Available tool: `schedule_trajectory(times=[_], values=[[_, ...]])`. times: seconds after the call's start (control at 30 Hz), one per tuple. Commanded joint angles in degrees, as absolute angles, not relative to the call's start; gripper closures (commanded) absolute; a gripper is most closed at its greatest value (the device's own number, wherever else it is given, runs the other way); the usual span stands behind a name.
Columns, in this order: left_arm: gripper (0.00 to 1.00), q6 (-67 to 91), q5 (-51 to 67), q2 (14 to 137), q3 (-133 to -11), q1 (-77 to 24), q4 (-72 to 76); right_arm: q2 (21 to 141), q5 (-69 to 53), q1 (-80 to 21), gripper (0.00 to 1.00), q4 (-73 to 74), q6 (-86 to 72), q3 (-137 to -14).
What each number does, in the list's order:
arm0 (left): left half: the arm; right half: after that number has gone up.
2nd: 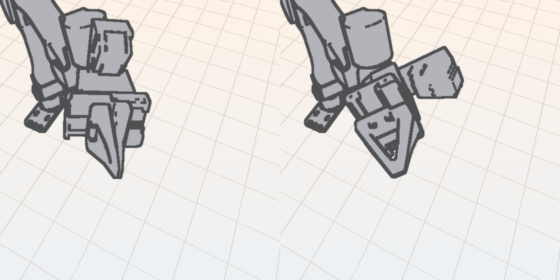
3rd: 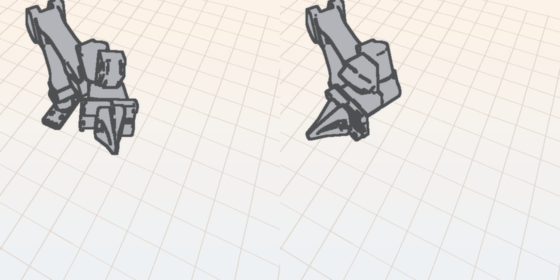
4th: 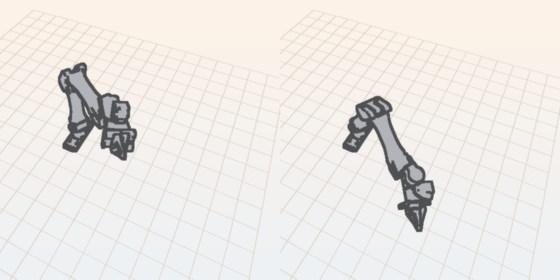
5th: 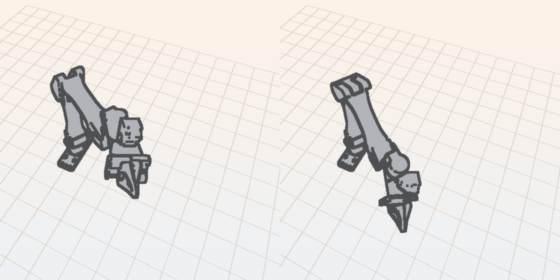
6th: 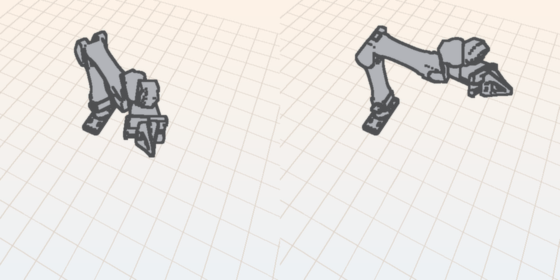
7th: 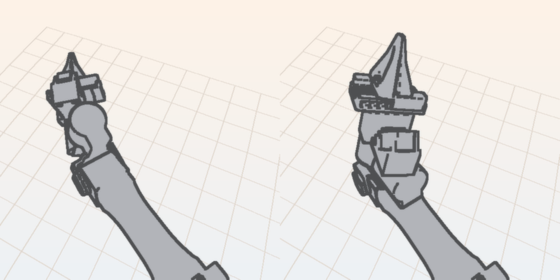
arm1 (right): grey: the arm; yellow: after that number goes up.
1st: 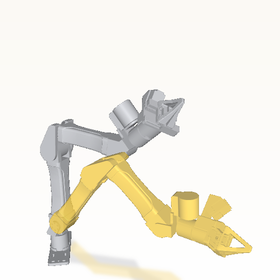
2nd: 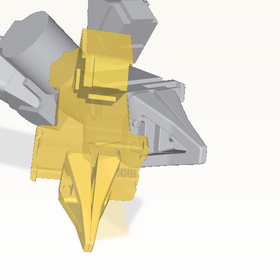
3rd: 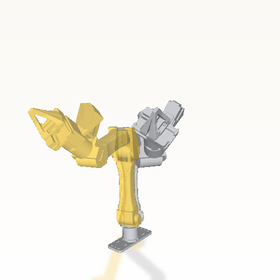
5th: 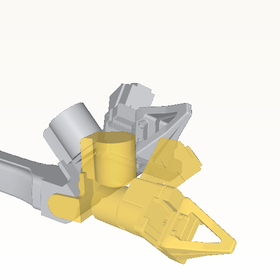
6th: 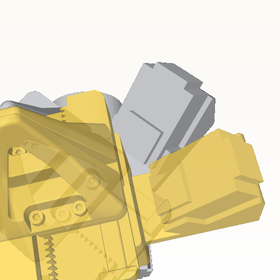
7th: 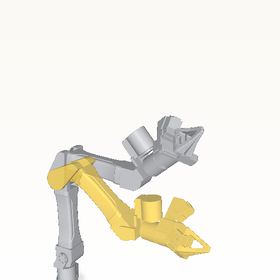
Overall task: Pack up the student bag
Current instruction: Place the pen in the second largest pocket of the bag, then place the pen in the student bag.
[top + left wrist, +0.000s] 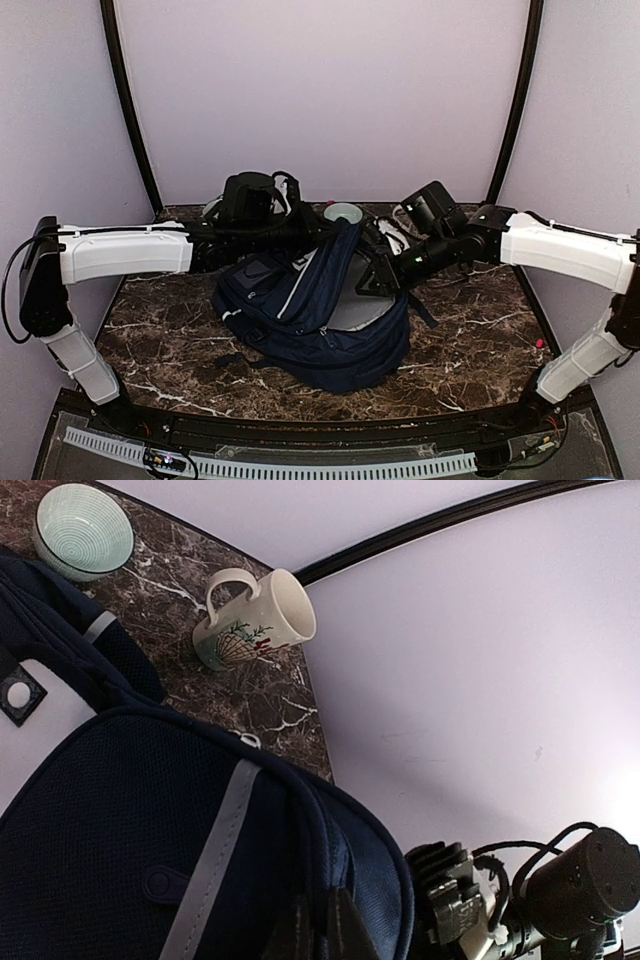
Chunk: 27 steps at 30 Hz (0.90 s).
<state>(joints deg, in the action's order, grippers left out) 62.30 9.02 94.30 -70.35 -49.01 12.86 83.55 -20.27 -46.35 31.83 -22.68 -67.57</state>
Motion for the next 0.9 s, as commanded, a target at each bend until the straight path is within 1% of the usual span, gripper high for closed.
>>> schedule_trajectory(times=[0.0, 0.1, 0.23, 0.4, 0.47, 0.6, 0.7, 0.77, 0.8, 0.87], values=[[1.0, 63.6, 5.0, 92.3, -76.6, -48.7, 11.4, 78.8, -14.5, -46.0, 0.57, 33.0, -18.2, -66.6], [1.0, 63.9, 4.5, 94.4, -79.0, -48.7, 11.1, 76.6, -10.6, -46.0, 0.58, 36.6, -16.1, -67.3], [1.0, 62.1, 7.3, 98.7, -83.1, -48.7, 8.6, 71.1, -6.7, -46.3, 0.58, 35.8, -17.0, -64.0], [1.0, 62.5, 13.1, 102.8, -83.3, -48.6, 12.0, 62.6, 0.0, -48.8, 0.56, 31.8, -26.2, -57.1], [1.0, 63.9, 15.9, 104.4, -83.2, -48.6, 12.3, 60.1, 5.3, -52.1, 0.56, 31.0, -31.6, -54.5], [1.0, 68.2, 21.2, 108.3, -82.7, -48.6, 14.6, 58.0, 16.4, -63.1, 0.56, 31.9, -42.4, -51.8], [1.0, 70.7, 21.5, 110.9, -82.7, -48.6, 16.4, 59.7, 22.2, -69.3, 0.55, 35.2, -48.4, -53.4], [1.0, 69.4, 22.9, 112.3, -85.0, -48.5, 16.0, 61.3, 25.1, -72.5, 0.55, 37.5, -51.7, -55.1], [0.96, 67.4, 23.8, 112.9, -86.8, -48.4, 14.5, 61.8, 26.1, -73.8, 0.55, 38.2, -53.3, -55.7], [0.82, 62.2, 24.6, 113.5, -90.3, -48.4, 10.0, 62.8, 27.2, -75.8, 0.55, 38.1, -54.3, -56.2]])
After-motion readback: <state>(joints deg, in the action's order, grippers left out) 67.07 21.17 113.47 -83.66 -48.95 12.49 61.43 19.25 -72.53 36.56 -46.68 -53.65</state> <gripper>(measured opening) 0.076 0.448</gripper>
